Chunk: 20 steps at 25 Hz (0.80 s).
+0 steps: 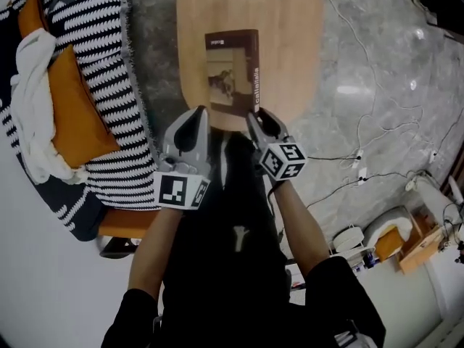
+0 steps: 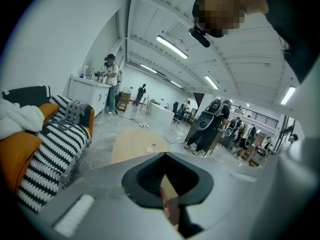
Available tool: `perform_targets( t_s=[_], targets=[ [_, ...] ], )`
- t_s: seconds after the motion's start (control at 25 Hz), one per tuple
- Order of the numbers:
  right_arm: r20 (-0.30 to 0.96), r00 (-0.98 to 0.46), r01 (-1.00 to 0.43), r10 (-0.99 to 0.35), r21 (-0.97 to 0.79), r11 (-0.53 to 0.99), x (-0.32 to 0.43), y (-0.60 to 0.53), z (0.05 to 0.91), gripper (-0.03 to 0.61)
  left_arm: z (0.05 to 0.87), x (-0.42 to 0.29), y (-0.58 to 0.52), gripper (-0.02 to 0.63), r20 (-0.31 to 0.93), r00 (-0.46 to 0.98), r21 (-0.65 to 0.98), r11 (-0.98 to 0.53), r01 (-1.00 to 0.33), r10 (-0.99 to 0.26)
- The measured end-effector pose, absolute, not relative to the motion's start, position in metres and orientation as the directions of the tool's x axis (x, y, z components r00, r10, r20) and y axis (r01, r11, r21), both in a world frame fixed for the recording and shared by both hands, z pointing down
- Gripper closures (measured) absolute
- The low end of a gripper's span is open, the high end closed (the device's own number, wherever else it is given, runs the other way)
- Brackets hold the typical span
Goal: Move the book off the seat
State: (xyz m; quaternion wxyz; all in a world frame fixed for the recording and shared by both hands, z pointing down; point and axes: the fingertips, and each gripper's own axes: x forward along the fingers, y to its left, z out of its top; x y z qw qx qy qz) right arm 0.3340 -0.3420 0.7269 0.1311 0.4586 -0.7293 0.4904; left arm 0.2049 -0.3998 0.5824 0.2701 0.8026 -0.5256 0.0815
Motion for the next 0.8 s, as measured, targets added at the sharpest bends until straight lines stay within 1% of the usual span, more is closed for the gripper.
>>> perform_targets(
  t_s=[0.4,0.8],
  targets=[
    [0.683,-0.524,-0.806,-0.509,-0.59,0.039,0.327,-0.329,0.775,0.431,0.638,0.201,-0.41,0.607,0.445,0.478,0.396,-0.312,-0.863,-0.757],
    [0.671,-0.534,-0.79,-0.514,-0.612,0.021,0.321,-0.321,0.801,0.424,0.663,0.185,-0.407,0.607,0.462,0.479,0.408,-0.301,-0.862,-0.746]
  ],
)
